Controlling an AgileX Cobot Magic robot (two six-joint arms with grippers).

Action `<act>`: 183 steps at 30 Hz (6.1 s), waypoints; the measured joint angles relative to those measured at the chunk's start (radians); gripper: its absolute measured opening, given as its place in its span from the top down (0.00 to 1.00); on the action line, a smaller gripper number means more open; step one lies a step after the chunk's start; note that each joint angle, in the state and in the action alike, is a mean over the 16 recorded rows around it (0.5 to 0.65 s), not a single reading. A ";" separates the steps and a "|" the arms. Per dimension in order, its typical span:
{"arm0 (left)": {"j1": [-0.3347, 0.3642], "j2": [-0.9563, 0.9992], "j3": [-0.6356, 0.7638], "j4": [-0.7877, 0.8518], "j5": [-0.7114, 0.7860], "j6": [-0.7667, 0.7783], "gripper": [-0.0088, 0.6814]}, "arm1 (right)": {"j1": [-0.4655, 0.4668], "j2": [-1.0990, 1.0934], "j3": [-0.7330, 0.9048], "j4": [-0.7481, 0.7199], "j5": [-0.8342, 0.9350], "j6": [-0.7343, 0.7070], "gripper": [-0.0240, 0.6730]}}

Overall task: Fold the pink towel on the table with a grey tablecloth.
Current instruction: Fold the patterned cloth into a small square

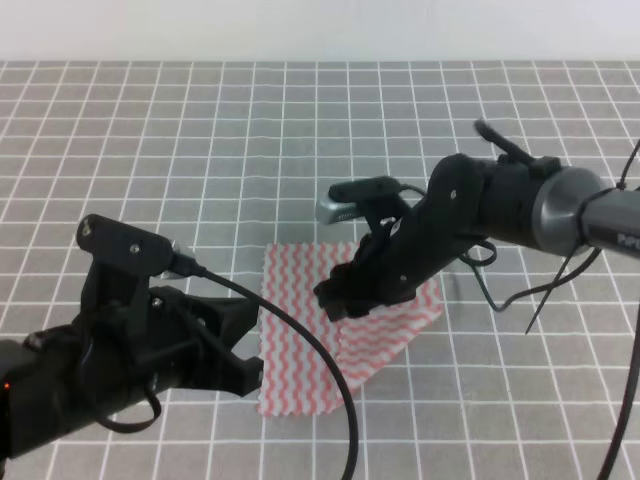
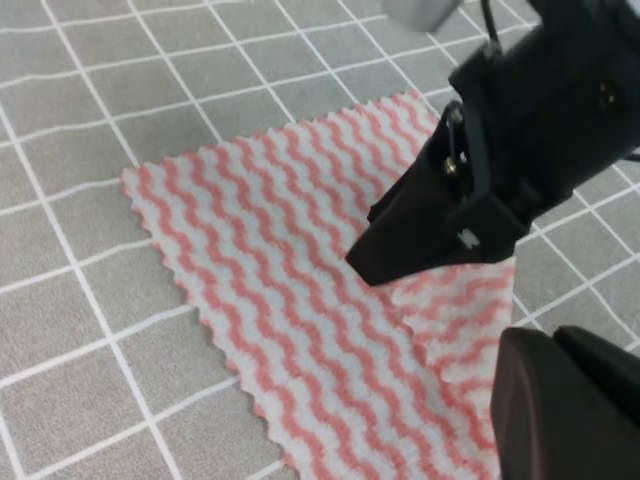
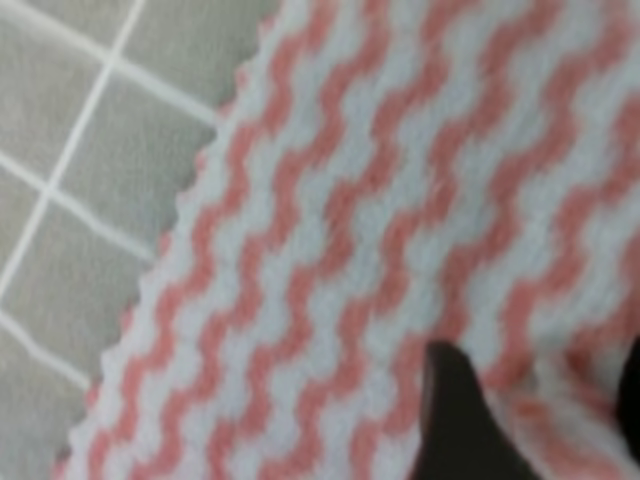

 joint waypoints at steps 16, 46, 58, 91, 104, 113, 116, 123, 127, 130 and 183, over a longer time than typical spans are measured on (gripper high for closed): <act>0.000 0.000 0.000 0.000 -0.002 0.003 0.99 | 0.013 0.017 -0.058 -0.133 0.158 0.003 0.55; 0.001 0.015 -0.002 -0.004 0.019 0.250 0.92 | 0.011 -0.057 -0.099 -0.209 0.202 0.120 0.98; 0.001 0.116 -0.006 -0.009 0.096 0.355 0.51 | -0.008 -0.070 -0.099 -0.184 0.176 0.160 0.98; 0.001 0.351 -0.026 -0.004 0.031 0.462 0.39 | -0.017 -0.072 -0.099 -0.131 0.132 0.158 0.98; 0.001 0.365 -0.026 -0.006 0.004 0.516 0.39 | -0.018 -0.076 -0.099 -0.130 0.131 0.156 0.98; 0.001 0.365 -0.039 -0.008 0.006 0.544 0.39 | -0.017 -0.075 -0.099 -0.130 0.133 0.155 0.98; 0.001 0.366 -0.046 -0.008 0.006 0.547 0.39 | -0.017 -0.076 -0.099 -0.130 0.133 0.155 0.98; 0.001 0.383 -0.062 -0.007 0.005 0.552 0.39 | -0.019 -0.074 -0.099 -0.130 0.133 0.156 0.98; 0.001 0.398 -0.065 -0.005 0.004 0.553 0.39 | -0.021 -0.074 -0.099 -0.128 0.133 0.157 0.98; 0.001 0.410 -0.065 -0.008 0.003 0.554 0.39 | -0.023 -0.075 -0.099 -0.126 0.133 0.156 0.98; 0.001 0.475 -0.230 -0.004 -0.074 0.655 0.99 | -0.114 -0.076 -0.099 -0.104 0.160 0.159 0.98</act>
